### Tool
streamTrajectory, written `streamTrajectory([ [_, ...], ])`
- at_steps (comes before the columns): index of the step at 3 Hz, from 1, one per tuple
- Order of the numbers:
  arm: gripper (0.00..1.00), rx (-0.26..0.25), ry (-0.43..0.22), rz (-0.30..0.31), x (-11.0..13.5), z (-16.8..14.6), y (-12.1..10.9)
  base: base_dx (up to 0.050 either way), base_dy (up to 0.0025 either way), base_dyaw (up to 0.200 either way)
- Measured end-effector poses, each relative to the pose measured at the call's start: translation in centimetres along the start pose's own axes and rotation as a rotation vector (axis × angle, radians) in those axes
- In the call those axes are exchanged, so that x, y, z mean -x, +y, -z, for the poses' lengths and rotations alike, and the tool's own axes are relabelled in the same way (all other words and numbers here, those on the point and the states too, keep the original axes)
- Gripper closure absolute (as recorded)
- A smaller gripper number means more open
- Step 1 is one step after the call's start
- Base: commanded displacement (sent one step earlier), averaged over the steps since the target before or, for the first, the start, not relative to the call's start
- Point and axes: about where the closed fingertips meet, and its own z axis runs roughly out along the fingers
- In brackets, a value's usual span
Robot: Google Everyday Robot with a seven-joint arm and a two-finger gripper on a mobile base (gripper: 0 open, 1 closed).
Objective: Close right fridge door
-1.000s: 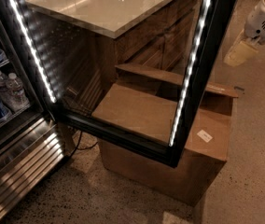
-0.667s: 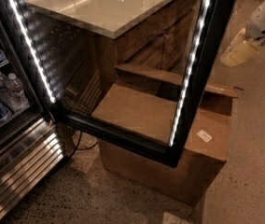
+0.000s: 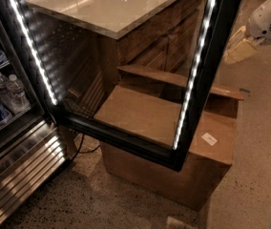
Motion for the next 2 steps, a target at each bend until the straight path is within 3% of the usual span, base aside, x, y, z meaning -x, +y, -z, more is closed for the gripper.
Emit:
streamTrajectory([
  [2,1.00,0.039,0.051,0.114,2.8,-2.0,1.4,0.000,0.00000,0.000],
])
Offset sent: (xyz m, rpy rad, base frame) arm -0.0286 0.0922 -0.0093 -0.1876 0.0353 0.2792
